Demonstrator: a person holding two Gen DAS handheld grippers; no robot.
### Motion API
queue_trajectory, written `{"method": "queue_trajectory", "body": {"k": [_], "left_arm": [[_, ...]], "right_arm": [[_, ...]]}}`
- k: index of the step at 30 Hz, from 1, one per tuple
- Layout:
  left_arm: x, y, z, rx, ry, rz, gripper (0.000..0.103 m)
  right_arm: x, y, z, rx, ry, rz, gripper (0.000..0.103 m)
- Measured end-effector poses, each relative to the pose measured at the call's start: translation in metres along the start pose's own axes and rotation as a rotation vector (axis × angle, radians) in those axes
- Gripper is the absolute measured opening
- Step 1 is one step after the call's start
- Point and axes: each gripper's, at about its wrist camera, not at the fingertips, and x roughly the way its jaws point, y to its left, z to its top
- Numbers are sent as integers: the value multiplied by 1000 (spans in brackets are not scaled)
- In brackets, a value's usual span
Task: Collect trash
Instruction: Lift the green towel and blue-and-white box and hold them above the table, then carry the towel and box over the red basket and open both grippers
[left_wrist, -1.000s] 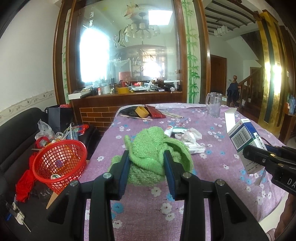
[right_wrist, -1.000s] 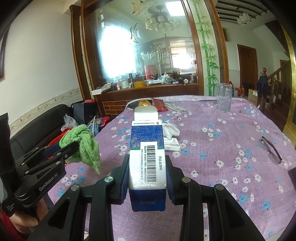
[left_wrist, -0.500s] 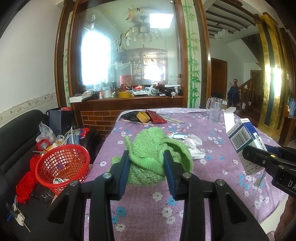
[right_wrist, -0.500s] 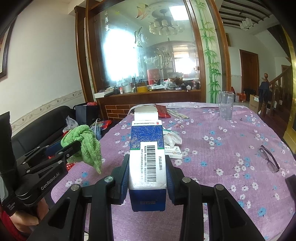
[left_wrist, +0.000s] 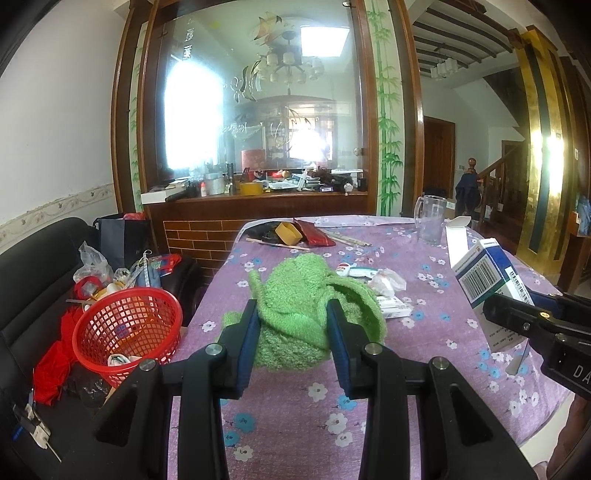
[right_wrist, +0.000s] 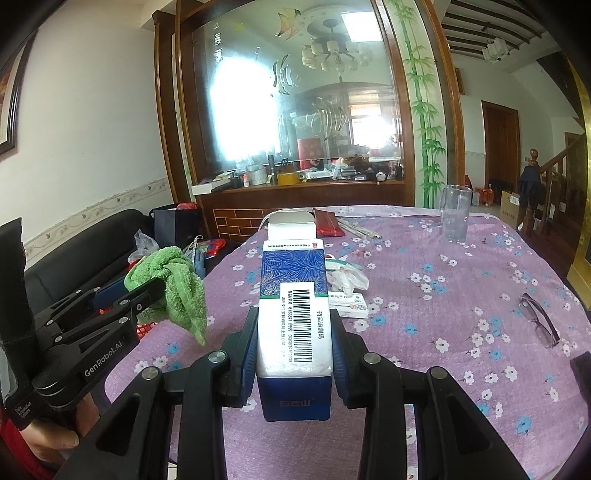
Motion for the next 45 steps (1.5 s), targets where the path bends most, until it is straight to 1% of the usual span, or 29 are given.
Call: {"method": "queue_trajectory", "body": {"k": [5, 8, 13, 16, 19, 22, 24, 28, 33, 38, 42, 43, 44, 45], "left_arm": [[1, 5, -3, -6, 3, 7, 35], [3, 14, -4, -24, 9, 11, 35], [6, 50, -2, -94, 25, 29, 35], [12, 87, -1, -154, 43, 65, 35], [18, 122, -3, -193, 63, 117, 35], [23, 155, -6, -222, 83, 165, 35], [28, 181, -11, -253, 100, 202, 35], [41, 223, -19, -303, 149, 233, 35], [59, 249, -21, -318, 181, 262, 35], [73, 264, -17, -318, 192, 279, 35], [79, 270, -13, -306, 187, 305, 39], [79, 272, -12, -304, 185, 313, 47], [78, 274, -11, -307, 178, 324, 62], [76, 275, -10, -313, 168, 332, 68]], "right_arm": [[6, 1, -1, 3, 13, 5, 37], [15, 1, 0, 7, 42, 16, 37], [47, 13, 6, 20, 126, 67, 37], [68, 25, 11, 26, 173, 121, 37], [93, 48, 17, 14, 213, 172, 37], [119, 80, 24, -3, 260, 249, 38], [132, 101, 26, -25, 278, 281, 38], [166, 143, 38, -54, 314, 334, 38], [208, 177, 52, -35, 371, 398, 38], [241, 210, 64, -45, 404, 427, 38], [262, 228, 73, -35, 425, 445, 39], [269, 234, 76, -33, 426, 450, 39], [275, 238, 78, -31, 427, 453, 40], [278, 240, 79, -30, 431, 460, 42]]}}
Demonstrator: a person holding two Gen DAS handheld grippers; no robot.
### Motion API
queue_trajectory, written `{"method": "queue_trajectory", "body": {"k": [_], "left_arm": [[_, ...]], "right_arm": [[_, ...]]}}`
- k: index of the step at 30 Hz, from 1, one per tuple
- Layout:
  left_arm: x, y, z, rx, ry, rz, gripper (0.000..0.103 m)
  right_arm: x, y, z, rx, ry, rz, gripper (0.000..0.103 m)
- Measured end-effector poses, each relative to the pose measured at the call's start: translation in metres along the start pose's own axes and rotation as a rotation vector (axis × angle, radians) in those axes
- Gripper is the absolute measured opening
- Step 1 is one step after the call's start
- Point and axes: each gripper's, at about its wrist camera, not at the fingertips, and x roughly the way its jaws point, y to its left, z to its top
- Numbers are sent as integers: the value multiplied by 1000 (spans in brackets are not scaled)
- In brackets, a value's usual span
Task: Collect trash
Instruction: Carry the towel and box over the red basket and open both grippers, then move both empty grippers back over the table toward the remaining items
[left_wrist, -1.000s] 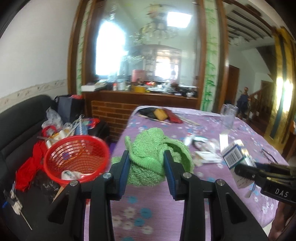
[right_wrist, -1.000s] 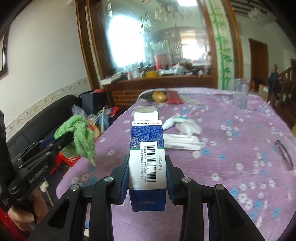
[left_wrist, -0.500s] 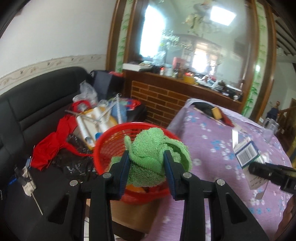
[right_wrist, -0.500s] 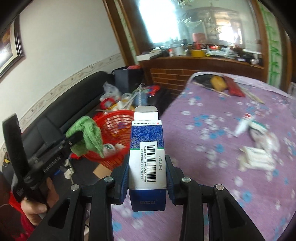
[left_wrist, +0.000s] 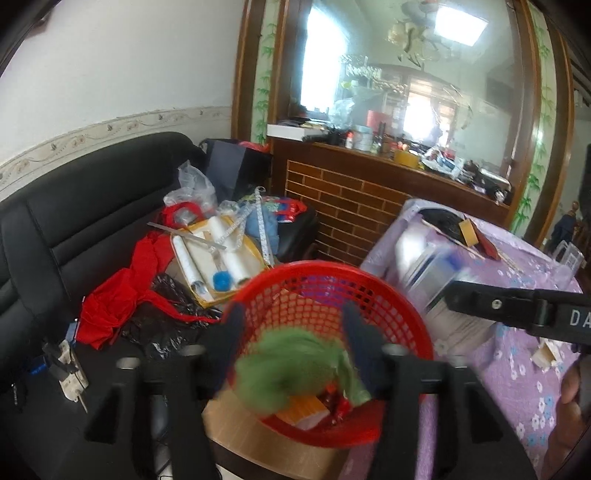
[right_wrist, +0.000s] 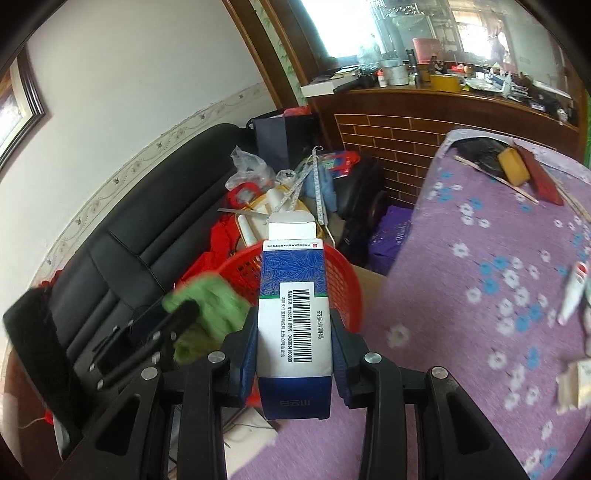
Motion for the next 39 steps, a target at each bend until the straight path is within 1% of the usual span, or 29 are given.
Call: {"method": "queue_trajectory", "body": {"k": [1, 2, 5, 8, 10, 14, 18, 21, 23, 25, 26, 29, 32, 34, 37, 38, 39], "left_arm": [[-3, 2, 1, -13, -18, 7, 71], [-5, 3, 1, -16, -25, 10, 71], [-10, -4, 0, -4, -26, -3, 71], [-16, -22, -3, 33, -26, -35, 71], [-21, -43, -5, 66, -28, -72, 71], [-27, -89, -13, 128, -12, -153, 71], [-24, -139, -25, 201, 33, -236, 71], [-23, -177, -34, 251, 63, -296, 71], [-22, -199, -39, 277, 85, -337, 72], [-21, -219, -45, 303, 113, -381, 72], [-22, -228, -49, 316, 122, -393, 72], [-25, -252, -55, 360, 140, -423, 73], [-27, -272, -59, 401, 151, -454, 76], [-27, -281, -61, 421, 163, -472, 78], [-26, -295, -64, 457, 181, -490, 79], [-24, -297, -65, 464, 184, -493, 79], [-23, -299, -65, 471, 189, -493, 79]], "right_arm": [[5, 0, 4, 4, 6, 14, 50], [6, 0, 7, 7, 6, 18, 54], [-4, -5, 3, 2, -19, 23, 54], [-26, -21, -10, 21, -49, 17, 54], [-41, -35, -20, 36, -62, 15, 54], [-79, -74, -48, 84, -97, -28, 54], [-115, -116, -69, 124, -127, -104, 54], [-149, -159, -78, 176, -166, -189, 54], [-166, -187, -82, 224, -183, -227, 60], [-181, -218, -85, 283, -197, -290, 61], [-187, -238, -86, 311, -203, -325, 63], [-184, -277, -84, 360, -163, -368, 66], [-169, -305, -80, 383, -117, -378, 66], [-157, -315, -76, 378, -95, -367, 66], [-141, -313, -73, 344, -80, -336, 66], [-137, -310, -74, 330, -78, -336, 63], [-132, -308, -75, 314, -75, -339, 56]]}}
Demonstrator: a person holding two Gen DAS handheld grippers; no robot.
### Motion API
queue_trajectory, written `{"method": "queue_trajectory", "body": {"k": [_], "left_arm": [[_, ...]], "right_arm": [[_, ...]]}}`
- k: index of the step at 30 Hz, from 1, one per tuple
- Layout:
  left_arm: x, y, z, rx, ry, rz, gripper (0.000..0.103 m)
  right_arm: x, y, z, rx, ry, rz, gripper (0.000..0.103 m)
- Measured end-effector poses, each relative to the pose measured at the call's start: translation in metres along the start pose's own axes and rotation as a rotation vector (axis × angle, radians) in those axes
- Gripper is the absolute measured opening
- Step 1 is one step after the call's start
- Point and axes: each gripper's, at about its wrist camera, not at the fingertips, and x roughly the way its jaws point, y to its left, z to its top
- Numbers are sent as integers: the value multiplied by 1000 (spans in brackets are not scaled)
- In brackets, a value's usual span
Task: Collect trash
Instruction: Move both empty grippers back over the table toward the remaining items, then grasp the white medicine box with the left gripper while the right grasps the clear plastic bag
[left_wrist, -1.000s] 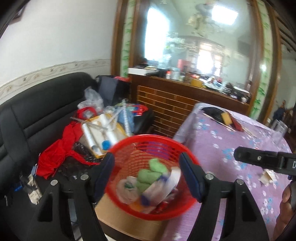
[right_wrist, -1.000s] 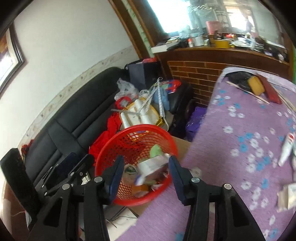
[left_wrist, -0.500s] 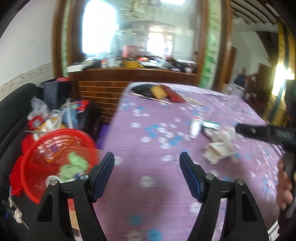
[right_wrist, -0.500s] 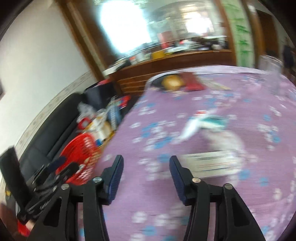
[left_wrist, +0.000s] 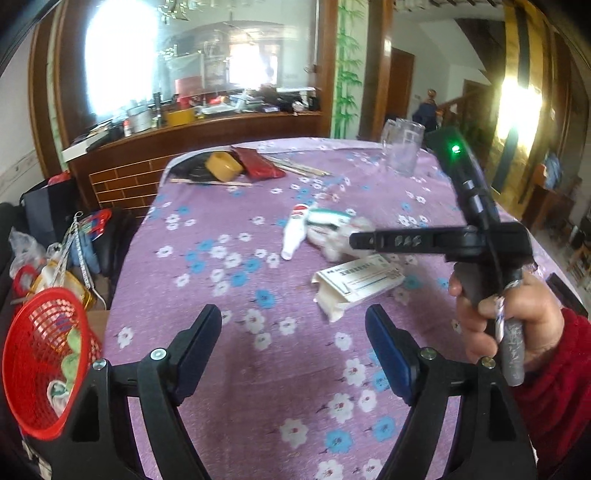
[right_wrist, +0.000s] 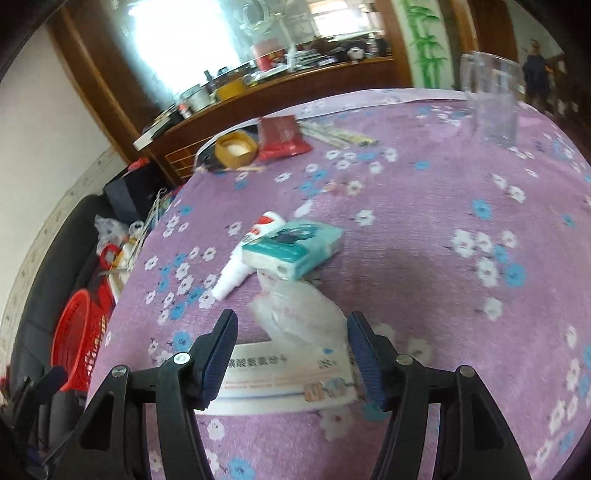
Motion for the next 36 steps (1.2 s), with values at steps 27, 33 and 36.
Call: {"method": "queue_trajectory", "body": {"k": [27, 33, 36], "left_arm": [[110, -53, 31, 131, 289, -289, 79], [89, -98, 13, 304, 293, -305, 79], [91, -107, 15, 332, 281, -242, 79]], "right_arm": [[-73, -89, -1, 265, -286, 234, 16], [-74, -85, -1, 252, -292, 225, 16], [-74, -86, -2, 255, -297, 214, 16]]}}
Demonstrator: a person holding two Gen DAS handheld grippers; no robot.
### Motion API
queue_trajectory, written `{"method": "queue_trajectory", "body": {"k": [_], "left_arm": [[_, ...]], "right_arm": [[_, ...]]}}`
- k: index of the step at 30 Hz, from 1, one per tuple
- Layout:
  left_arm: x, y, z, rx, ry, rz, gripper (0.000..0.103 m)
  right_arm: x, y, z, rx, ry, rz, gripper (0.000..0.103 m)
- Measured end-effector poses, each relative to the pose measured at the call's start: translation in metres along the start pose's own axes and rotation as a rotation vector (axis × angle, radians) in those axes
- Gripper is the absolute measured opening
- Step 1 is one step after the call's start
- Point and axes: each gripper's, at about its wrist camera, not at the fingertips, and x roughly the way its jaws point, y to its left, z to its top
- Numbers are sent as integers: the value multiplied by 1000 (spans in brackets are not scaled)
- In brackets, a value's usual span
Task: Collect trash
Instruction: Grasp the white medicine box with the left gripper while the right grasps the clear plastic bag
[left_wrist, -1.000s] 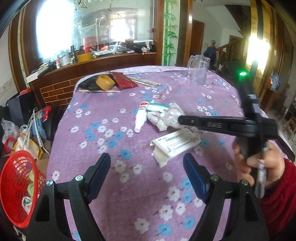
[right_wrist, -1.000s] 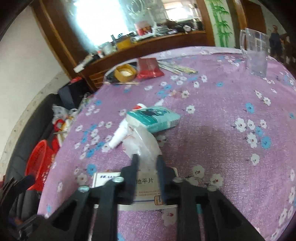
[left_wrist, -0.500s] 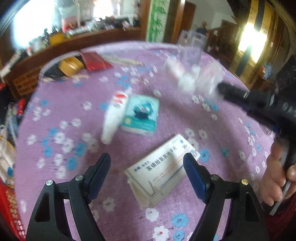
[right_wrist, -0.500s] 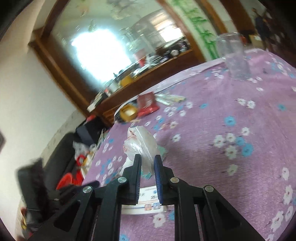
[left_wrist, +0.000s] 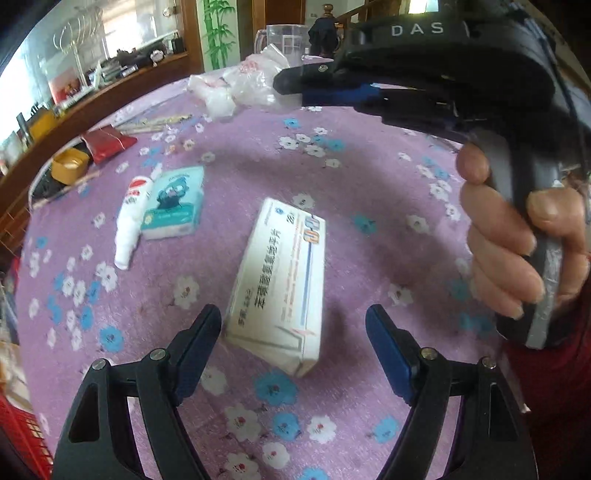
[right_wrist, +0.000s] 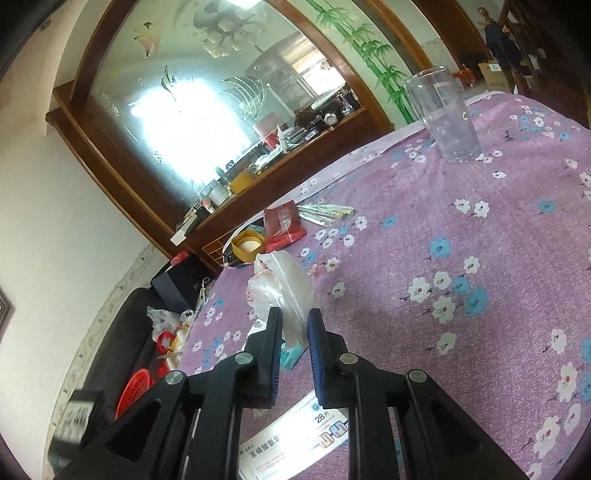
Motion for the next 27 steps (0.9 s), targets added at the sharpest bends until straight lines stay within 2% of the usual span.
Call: {"method": "queue_trajectory", "body": {"k": [2, 7, 9, 10, 15, 19, 25, 27], "left_arm": [[5, 0, 6, 2, 7, 50, 79], [23, 5, 11, -31, 12, 61, 78], [28, 9, 11, -48, 7, 57, 70], [30, 10, 11, -59, 12, 47, 60], [28, 15, 7, -106, -30, 48, 58], [16, 23, 1, -159, -100, 57, 54], [-17, 52, -9, -274, -272, 82, 54], [-26, 58, -11, -298, -328, 116, 54]], "right_arm": [[0, -1, 0, 2, -2, -9, 16], [-1, -2, 0, 2, -6, -22, 16], [-1, -3, 1, 4, -8, -24, 16], [-2, -3, 1, 4, -10, -25, 16], [-1, -2, 1, -4, -6, -30, 16], [0, -1, 0, -13, -3, -41, 16], [6, 4, -2, -42, 14, -58, 16], [9, 7, -4, -57, 20, -66, 16]]}}
